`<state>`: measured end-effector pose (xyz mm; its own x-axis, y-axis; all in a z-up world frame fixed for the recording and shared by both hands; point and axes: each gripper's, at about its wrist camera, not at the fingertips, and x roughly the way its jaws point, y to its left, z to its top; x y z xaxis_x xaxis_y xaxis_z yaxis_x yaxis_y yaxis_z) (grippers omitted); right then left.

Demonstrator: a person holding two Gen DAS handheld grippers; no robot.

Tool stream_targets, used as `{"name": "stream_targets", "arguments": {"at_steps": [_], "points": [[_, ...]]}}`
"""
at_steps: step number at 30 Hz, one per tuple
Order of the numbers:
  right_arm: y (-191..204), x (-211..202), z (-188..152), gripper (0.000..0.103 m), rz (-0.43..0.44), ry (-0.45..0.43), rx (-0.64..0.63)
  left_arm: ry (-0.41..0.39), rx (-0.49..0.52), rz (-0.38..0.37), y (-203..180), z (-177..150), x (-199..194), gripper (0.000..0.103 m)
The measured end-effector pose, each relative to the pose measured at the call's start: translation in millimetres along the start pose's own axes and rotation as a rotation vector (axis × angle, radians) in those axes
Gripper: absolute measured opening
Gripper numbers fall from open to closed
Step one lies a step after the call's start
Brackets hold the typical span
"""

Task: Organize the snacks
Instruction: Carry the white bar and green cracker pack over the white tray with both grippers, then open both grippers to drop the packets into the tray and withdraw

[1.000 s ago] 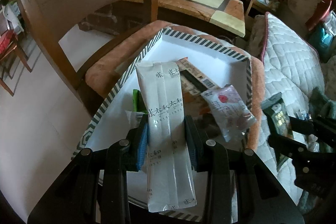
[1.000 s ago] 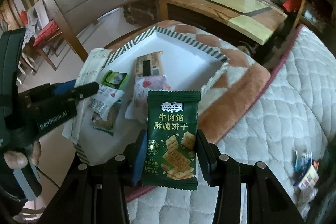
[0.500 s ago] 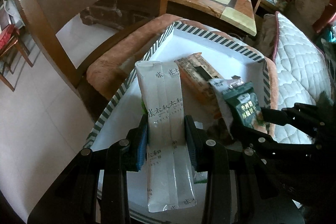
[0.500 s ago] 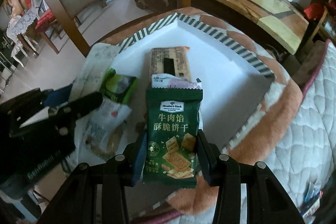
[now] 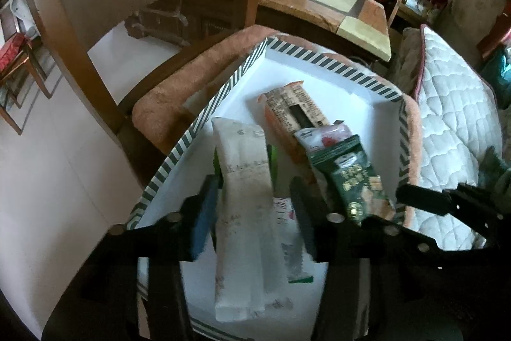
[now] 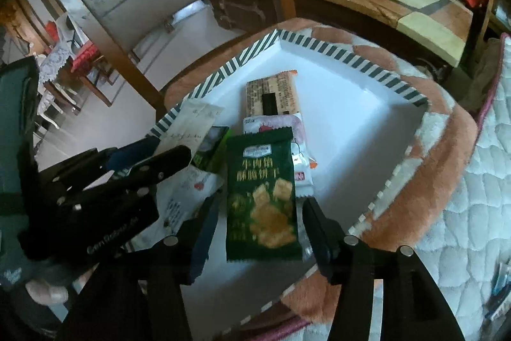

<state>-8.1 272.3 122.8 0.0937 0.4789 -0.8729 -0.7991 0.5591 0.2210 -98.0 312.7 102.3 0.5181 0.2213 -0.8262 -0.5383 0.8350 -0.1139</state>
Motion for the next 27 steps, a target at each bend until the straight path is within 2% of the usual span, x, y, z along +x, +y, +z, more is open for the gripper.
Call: {"name": "stream_targets", "arguments": {"at_steps": [6,13,20,24,27], "points": [[-7,-31,-26,0.054,-0.024,-0.054,0.018,-0.081,0.036,-0.007,-16,-10,-31,0.052],[-25,-64,-64,0.056,-0.099,-0.108,0.051,-0.199,0.105,-0.109,-56,-36,-67,0.052],[-53,-97,-108,0.058,-0.148,-0.13,0.122,-0.212,0.221,-0.163,-110,-57,-74,0.052],[-71,-118,-132,0.059,-0.181,-0.153,0.172,-0.257,0.276,-0.185,-137,-70,-81,0.052],[-83,-134,-152,0.064,-0.21,-0.168,0.2,-0.293,0.323,-0.202,-158,-81,-88,0.052]]}}
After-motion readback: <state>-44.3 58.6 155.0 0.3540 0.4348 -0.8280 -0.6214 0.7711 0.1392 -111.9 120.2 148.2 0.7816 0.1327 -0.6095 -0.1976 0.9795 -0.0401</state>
